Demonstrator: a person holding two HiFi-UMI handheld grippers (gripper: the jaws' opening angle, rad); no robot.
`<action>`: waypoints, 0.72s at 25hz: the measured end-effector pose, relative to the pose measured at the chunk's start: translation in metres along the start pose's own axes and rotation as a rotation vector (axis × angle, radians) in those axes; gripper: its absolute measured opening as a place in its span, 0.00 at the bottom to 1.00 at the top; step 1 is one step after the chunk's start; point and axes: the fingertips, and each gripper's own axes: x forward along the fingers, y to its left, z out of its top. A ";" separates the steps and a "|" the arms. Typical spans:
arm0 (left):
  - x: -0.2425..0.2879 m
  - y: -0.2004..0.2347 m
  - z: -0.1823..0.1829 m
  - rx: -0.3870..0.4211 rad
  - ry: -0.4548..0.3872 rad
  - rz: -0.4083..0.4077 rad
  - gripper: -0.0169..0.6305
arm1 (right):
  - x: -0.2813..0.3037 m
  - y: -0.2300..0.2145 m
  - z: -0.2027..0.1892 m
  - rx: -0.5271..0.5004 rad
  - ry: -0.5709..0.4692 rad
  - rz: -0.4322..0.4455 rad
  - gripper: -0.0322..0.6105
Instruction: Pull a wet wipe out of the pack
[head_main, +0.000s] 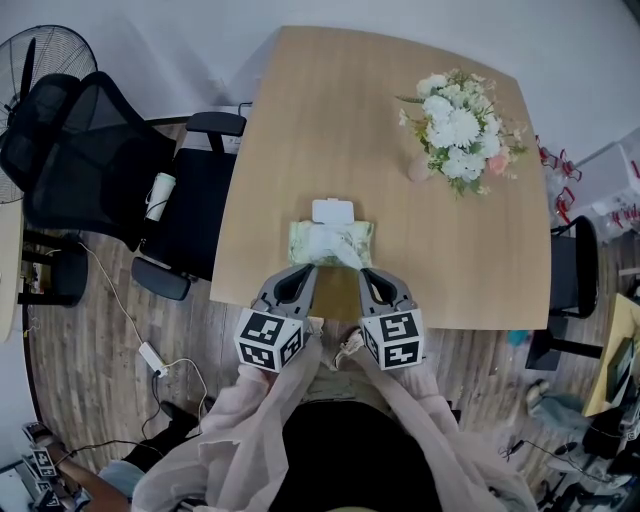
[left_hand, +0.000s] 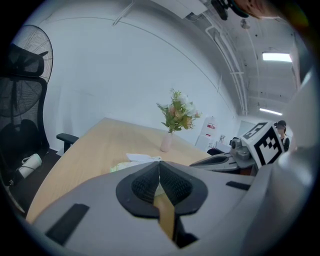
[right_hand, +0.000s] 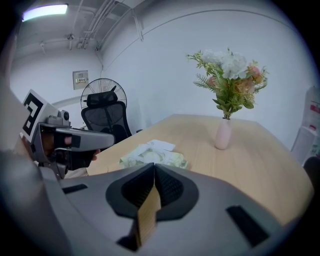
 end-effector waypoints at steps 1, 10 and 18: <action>0.000 -0.001 -0.001 0.000 0.000 0.001 0.05 | -0.001 -0.001 -0.001 0.003 -0.001 0.000 0.07; -0.002 -0.007 -0.004 0.004 0.007 0.010 0.05 | -0.013 -0.010 -0.004 0.026 -0.008 -0.016 0.07; 0.000 -0.010 -0.006 0.005 0.012 0.010 0.05 | -0.021 -0.023 -0.006 0.032 -0.006 -0.041 0.07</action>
